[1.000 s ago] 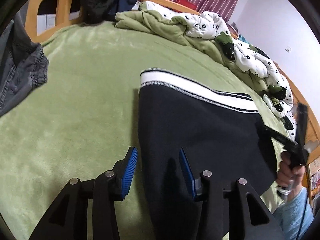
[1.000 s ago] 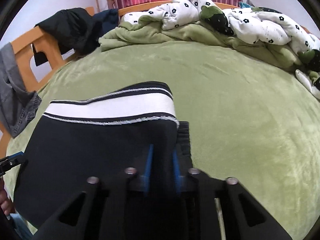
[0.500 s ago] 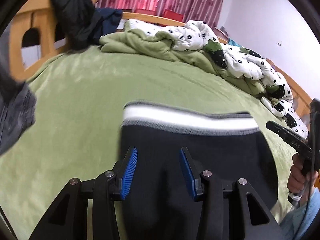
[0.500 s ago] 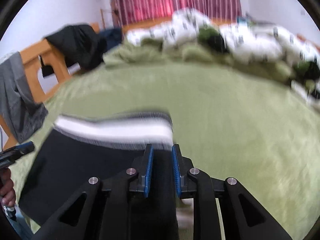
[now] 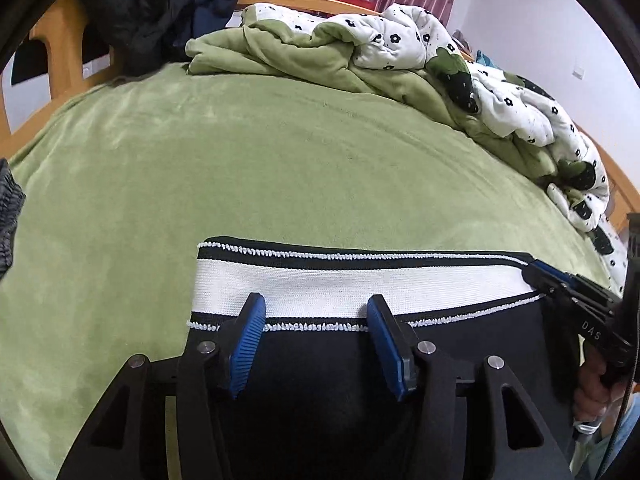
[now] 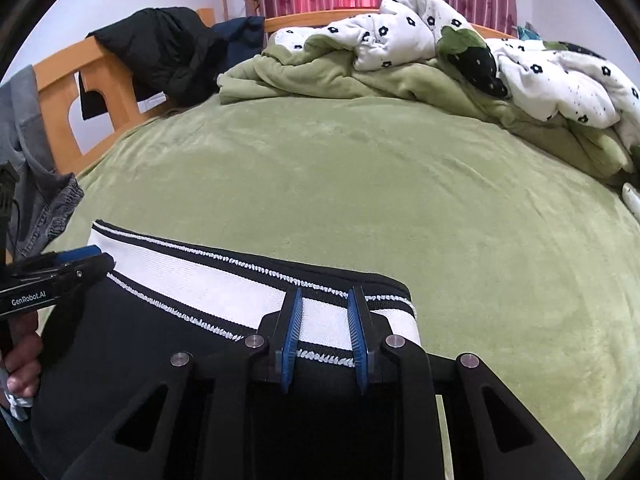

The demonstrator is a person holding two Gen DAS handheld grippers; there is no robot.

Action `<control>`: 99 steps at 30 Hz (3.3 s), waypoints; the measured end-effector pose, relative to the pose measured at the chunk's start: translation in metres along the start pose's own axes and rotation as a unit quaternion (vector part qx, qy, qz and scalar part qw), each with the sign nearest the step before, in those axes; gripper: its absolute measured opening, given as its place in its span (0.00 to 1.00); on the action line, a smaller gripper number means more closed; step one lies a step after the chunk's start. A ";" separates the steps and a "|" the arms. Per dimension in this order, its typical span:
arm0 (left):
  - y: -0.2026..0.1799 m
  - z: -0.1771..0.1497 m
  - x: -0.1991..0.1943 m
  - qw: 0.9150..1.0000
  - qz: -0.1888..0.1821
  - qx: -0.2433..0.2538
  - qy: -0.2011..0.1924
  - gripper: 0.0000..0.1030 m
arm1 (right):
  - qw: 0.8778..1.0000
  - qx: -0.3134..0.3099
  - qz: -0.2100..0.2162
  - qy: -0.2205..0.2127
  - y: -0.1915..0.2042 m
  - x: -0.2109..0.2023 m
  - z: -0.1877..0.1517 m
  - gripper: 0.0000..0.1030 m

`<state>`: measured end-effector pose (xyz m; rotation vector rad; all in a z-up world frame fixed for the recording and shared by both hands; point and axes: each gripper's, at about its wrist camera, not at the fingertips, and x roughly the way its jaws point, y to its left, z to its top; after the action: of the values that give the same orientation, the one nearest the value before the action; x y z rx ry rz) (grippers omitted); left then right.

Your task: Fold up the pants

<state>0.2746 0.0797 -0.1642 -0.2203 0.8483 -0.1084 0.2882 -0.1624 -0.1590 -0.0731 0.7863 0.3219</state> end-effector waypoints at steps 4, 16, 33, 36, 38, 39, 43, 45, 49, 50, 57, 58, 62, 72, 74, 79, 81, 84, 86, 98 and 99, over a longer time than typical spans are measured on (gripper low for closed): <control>-0.004 -0.002 0.001 1.000 0.008 0.010 0.009 0.49 | 1.000 0.000 0.002 -0.003 0.001 -0.001 -0.001 0.23; -0.016 -0.062 -0.053 0.998 -0.008 0.016 0.065 0.53 | 0.998 0.019 0.055 0.028 -0.013 -0.058 -0.040 0.31; -0.023 -0.195 -0.157 0.997 0.055 0.058 0.011 0.53 | 0.997 0.030 0.037 0.067 0.012 -0.144 -0.157 0.32; -0.016 -0.203 -0.157 0.994 0.080 0.068 0.028 0.53 | 0.997 0.037 0.042 0.061 0.010 -0.154 -0.161 0.32; -0.014 -0.211 -0.154 0.989 0.118 0.083 0.035 0.53 | 0.996 0.051 0.046 0.060 0.004 -0.155 -0.161 0.32; -0.014 -0.213 -0.153 0.986 0.131 0.093 0.035 0.53 | 0.995 0.058 0.047 0.063 0.001 -0.155 -0.161 0.32; -0.026 -0.207 -0.150 0.980 0.151 0.129 0.014 0.51 | 0.994 0.081 0.044 0.065 -0.010 -0.153 -0.161 0.32; -0.036 -0.203 -0.148 0.979 0.148 0.137 0.004 0.50 | 0.993 0.088 0.045 0.063 -0.015 -0.155 -0.162 0.32; -0.031 -0.188 -0.146 0.985 0.144 0.089 -0.034 0.19 | 0.994 0.091 0.034 0.046 -0.018 -0.162 -0.162 0.32; -0.026 -0.189 -0.147 0.988 0.132 0.067 -0.038 0.19 | 0.995 0.091 0.032 0.040 -0.018 -0.163 -0.161 0.32; -0.005 -0.211 -0.148 0.997 0.074 0.007 0.021 0.25 | 0.997 0.081 0.012 0.006 -0.014 -0.168 -0.152 0.32; -0.003 -0.213 -0.151 0.998 0.067 -0.003 0.021 0.28 | 0.997 0.076 0.009 0.012 -0.011 -0.163 -0.152 0.32; -0.005 -0.215 -0.153 0.997 0.073 -0.018 0.028 0.31 | 0.998 0.040 -0.017 0.049 0.003 -0.141 -0.154 0.32; -0.029 -0.199 -0.172 0.995 0.093 0.010 0.023 0.31 | 0.998 0.050 -0.030 0.033 0.007 -0.158 -0.146 0.32; -0.031 -0.194 -0.177 0.996 0.092 0.009 0.021 0.31 | 0.998 0.055 -0.030 0.030 0.008 -0.160 -0.143 0.32; -0.038 -0.173 -0.184 0.996 0.087 -0.001 0.007 0.31 | 0.998 0.055 -0.033 0.020 0.013 -0.160 -0.137 0.35; -0.039 -0.167 -0.186 0.996 0.084 -0.006 -0.005 0.31 | 0.997 0.059 -0.030 0.029 0.016 -0.155 -0.137 0.36; -0.039 -0.157 -0.181 0.997 0.069 -0.021 -0.016 0.31 | 0.997 0.045 -0.027 0.051 0.021 -0.144 -0.140 0.36; -0.042 -0.150 -0.175 0.998 0.056 -0.025 -0.022 0.36 | 0.997 0.033 -0.039 0.061 0.025 -0.139 -0.143 0.36; -0.059 -0.161 -0.134 0.998 0.065 0.006 0.009 0.49 | 0.993 0.025 -0.070 0.088 0.024 -0.136 -0.150 0.45; -0.059 -0.162 -0.136 0.998 0.064 0.003 0.009 0.49 | 0.993 0.028 -0.071 0.086 0.023 -0.139 -0.150 0.45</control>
<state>0.0624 0.0231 -0.1545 -0.1598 0.8769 0.0076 0.0869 -0.2034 -0.1653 -0.1058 0.9561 0.1594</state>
